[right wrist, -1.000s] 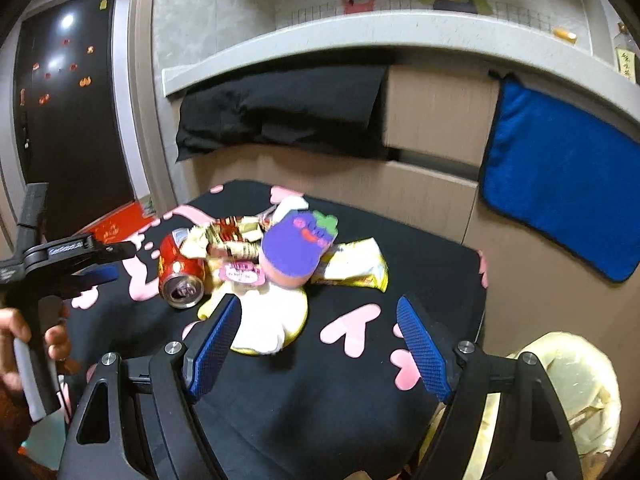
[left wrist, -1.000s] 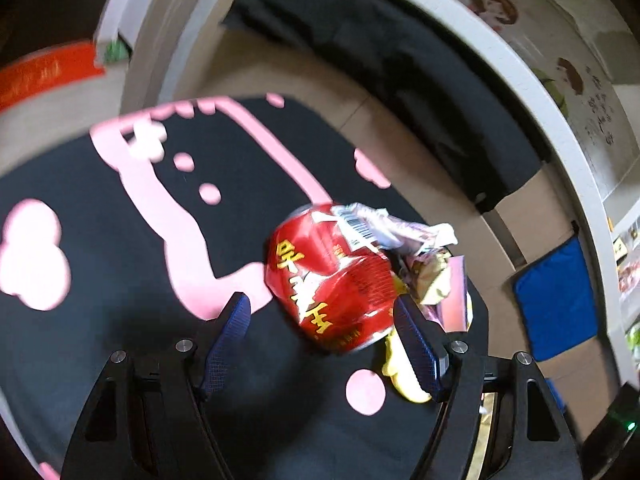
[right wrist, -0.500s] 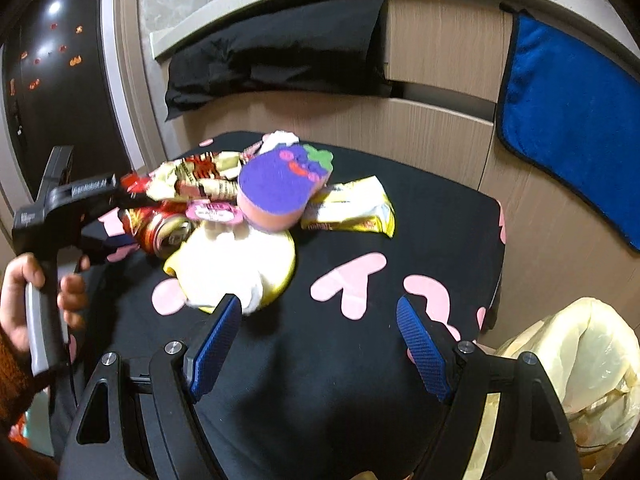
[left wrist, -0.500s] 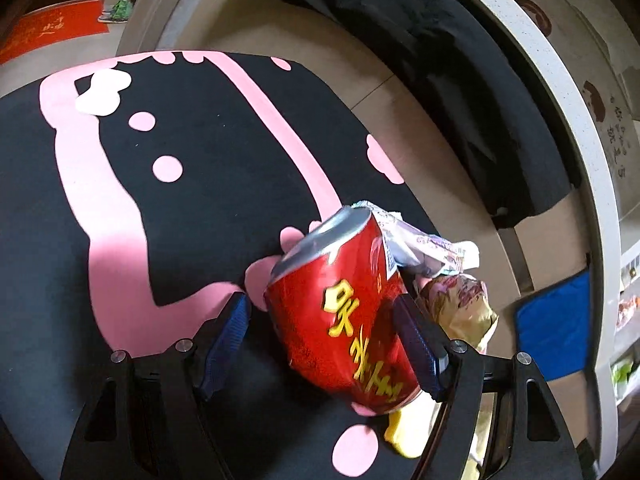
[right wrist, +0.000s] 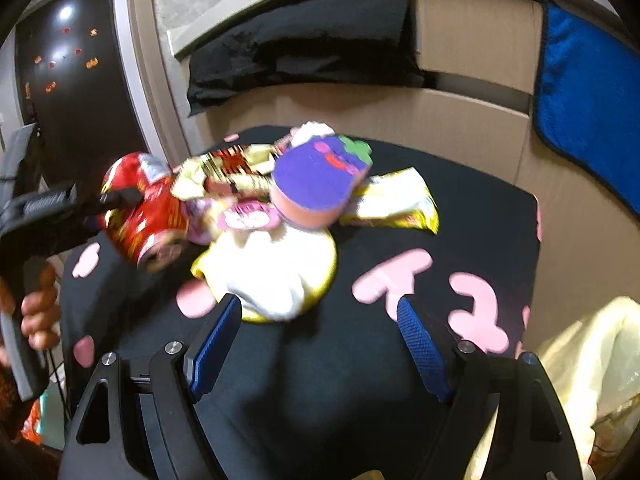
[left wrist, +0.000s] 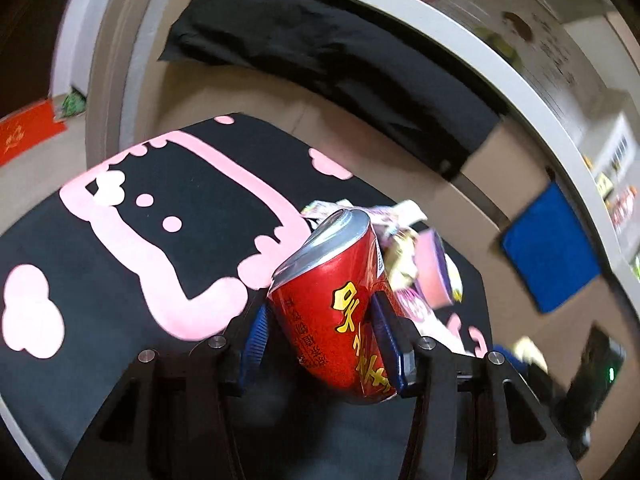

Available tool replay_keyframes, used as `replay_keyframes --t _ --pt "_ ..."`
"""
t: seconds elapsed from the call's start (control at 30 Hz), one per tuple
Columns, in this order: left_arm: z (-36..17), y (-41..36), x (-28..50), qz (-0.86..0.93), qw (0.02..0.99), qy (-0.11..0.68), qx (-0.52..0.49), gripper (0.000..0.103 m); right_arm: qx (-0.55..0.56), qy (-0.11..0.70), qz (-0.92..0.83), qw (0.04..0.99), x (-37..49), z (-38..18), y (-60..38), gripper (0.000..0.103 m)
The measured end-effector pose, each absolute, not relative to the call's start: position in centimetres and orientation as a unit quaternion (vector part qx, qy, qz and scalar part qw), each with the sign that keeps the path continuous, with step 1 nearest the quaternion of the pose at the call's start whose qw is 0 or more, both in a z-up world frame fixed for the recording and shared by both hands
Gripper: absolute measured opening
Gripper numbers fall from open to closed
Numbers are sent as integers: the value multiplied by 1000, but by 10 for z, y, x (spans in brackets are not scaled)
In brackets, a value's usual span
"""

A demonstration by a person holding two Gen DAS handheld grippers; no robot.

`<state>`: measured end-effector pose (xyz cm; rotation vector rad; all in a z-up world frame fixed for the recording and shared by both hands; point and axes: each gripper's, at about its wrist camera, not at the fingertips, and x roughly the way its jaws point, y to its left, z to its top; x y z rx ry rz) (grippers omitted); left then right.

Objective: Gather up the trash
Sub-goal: 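Grasp the white tissue with the right tool while the left tool lifts the can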

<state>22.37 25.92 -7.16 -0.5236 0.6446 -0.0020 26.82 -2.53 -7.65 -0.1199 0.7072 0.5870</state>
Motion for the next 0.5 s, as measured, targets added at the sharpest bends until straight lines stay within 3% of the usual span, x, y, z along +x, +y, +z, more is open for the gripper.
replay_keyframes --t 0.17,0.3,0.4,0.5 --pt "-65 257 208 -18 917 315 -245 50 -74 332 294 893 274 -71 -5 76" --pt "-65 251 207 -15 921 314 -231 50 -96 348 305 882 288 -77 17 53" --pt "-67 249 207 -17 920 319 -225 50 -113 367 309 870 298 -88 29 45" --pt "-69 244 208 -20 921 323 -216 50 -110 387 329 855 301 -93 32 23"
